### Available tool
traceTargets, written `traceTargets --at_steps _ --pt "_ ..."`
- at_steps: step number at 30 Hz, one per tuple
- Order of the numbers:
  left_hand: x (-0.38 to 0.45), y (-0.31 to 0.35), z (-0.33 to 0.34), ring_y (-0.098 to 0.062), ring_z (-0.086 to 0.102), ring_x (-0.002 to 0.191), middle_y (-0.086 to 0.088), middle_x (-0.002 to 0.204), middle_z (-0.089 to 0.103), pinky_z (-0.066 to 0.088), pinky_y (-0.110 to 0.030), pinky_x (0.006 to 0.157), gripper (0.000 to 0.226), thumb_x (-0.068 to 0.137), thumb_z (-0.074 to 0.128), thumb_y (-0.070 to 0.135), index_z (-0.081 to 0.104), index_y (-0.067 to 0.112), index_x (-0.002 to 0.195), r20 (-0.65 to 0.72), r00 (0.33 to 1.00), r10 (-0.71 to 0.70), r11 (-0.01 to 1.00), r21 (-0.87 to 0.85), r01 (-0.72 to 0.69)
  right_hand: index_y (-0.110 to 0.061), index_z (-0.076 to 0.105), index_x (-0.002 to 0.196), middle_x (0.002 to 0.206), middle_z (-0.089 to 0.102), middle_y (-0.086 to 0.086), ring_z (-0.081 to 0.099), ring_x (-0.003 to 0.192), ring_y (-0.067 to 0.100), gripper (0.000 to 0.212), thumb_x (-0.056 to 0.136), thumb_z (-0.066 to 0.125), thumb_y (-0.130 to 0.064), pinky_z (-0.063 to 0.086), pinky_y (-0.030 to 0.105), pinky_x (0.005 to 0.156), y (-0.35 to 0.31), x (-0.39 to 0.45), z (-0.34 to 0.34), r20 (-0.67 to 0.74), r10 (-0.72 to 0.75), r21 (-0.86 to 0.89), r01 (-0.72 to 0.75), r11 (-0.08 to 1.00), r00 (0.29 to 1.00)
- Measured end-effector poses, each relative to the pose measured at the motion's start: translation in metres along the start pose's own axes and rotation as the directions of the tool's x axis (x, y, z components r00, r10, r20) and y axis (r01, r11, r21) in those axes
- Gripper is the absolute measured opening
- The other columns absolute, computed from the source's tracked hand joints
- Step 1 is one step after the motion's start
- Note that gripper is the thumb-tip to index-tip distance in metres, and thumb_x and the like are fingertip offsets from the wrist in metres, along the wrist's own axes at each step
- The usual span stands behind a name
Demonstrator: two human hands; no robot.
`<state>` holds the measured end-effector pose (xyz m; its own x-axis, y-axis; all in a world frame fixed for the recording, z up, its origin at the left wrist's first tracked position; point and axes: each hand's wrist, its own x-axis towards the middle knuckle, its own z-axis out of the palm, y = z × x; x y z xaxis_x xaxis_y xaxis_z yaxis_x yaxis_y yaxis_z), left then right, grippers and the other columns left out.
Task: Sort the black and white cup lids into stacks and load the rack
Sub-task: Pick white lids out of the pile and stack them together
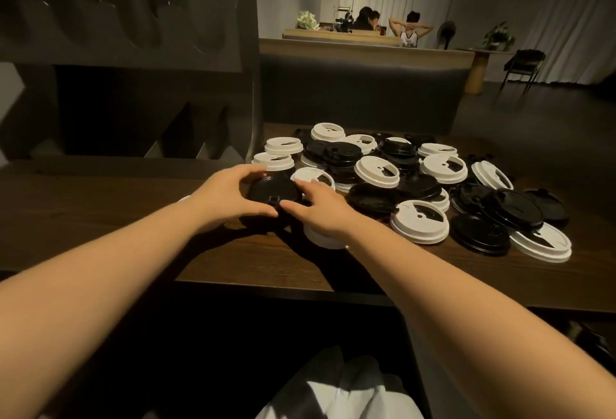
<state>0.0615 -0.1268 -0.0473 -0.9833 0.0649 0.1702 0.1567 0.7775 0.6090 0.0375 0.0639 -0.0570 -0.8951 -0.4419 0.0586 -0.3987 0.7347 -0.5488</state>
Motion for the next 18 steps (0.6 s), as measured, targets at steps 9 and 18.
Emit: traceTargets --at_steps 9,18 --pt "-0.029 -0.044 -0.006 -0.018 0.046 0.131 0.001 0.144 0.048 0.037 -0.032 0.105 0.087 0.073 0.077 0.045 0.035 0.023 0.146 0.025 0.998 -0.052 0.985 0.164 0.047 -0.017 0.037 0.143 0.145 0.044 0.006 0.01 0.147 0.022 0.058 0.097 0.037 -0.052 -0.001 0.052 0.114 -0.036 0.002 0.034 0.152 -0.039 -0.451 0.104 0.887 0.988" --pt "-0.036 -0.078 -0.032 -0.021 0.045 0.13 -0.002 0.146 0.045 0.037 -0.033 0.103 0.072 0.082 0.068 0.044 0.039 0.024 0.144 0.05 0.995 -0.088 0.951 0.3 0.069 -0.011 0.027 0.148 0.153 0.033 0.008 0.004 0.148 0.022 0.064 0.098 0.033 -0.051 -0.001 0.053 0.115 -0.069 0.025 0.065 0.172 -0.042 -0.434 0.114 0.894 0.984"
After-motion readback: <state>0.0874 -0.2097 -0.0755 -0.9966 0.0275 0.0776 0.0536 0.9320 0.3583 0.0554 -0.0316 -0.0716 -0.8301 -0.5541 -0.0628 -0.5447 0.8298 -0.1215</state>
